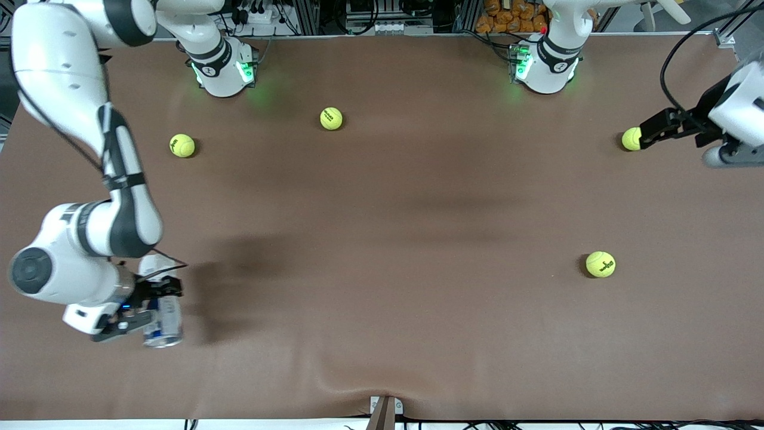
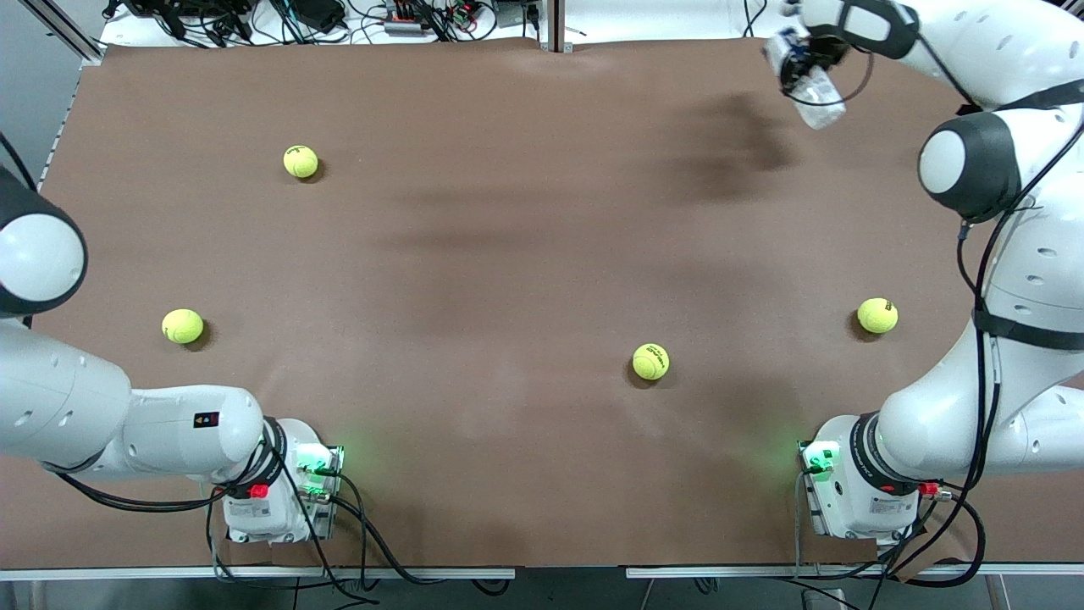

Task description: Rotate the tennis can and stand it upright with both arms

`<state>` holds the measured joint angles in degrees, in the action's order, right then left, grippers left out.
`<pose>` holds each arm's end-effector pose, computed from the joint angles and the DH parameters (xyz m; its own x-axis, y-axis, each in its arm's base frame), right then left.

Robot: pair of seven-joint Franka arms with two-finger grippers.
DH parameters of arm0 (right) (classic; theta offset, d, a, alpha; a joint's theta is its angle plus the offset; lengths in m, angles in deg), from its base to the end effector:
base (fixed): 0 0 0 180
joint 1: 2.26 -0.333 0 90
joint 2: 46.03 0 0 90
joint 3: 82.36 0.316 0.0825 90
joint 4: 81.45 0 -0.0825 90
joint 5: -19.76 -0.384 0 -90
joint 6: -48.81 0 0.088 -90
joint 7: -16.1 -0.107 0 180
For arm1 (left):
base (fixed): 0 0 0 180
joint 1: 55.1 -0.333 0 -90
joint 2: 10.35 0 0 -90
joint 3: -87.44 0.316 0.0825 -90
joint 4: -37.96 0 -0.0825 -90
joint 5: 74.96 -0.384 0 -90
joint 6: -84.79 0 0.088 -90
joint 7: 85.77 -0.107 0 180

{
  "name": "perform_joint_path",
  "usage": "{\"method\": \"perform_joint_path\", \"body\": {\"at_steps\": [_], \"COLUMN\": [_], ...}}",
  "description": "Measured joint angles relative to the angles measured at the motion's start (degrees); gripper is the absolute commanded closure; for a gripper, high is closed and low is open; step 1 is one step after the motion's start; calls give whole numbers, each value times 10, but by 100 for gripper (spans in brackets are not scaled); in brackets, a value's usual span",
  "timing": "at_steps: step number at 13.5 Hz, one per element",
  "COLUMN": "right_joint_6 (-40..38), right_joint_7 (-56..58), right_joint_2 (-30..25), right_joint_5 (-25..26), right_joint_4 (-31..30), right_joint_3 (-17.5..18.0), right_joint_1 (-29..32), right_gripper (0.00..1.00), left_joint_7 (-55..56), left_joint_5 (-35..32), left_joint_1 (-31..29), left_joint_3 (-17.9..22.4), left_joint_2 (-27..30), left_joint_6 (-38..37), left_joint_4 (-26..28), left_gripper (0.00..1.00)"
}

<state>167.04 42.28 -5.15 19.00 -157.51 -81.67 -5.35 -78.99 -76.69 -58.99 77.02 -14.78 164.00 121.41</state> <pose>0.7378 0.0474 0.3125 0.8706 0.4911 0.0289 0.4915 -0.8708 -0.0078 0.5551 -0.0555 0.6200 0.9892 0.0097 -0.1465 0.0048 -0.9994 -0.0337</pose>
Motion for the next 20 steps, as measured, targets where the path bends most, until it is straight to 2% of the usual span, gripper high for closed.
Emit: {"method": "perform_joint_path", "body": {"at_steps": [5, 9, 14, 16, 20], "right_joint_6": [2, 26, 70, 88, 131], "right_joint_7": [103, 115, 123, 141, 157], "right_joint_2": [-14, -7, 25, 40, 68], "right_joint_5": [2, 14, 90, 106, 114], "right_joint_4": [-1, -8, -22, -26, -28], "right_joint_3": [58, 63, 64, 63, 58], "right_joint_1": [-120, -228, -344, -367, -372], "right_gripper": [20, 18, 18, 18, 18], "left_joint_7": [0, 0, 0, 0, 0], "left_joint_5": [0, 0, 17, 47, 149], "left_joint_1": [7, 6, 6, 5, 3], "left_joint_3": [-7, -7, -7, -7, -5], "left_joint_2": [-91, -130, -176, -199, -240], "left_joint_6": [7, 11, 20, 28, 31], "left_joint_4": [3, 2, 3, 2, 2], "left_gripper": [0, 0, 0, 0, 0]}}
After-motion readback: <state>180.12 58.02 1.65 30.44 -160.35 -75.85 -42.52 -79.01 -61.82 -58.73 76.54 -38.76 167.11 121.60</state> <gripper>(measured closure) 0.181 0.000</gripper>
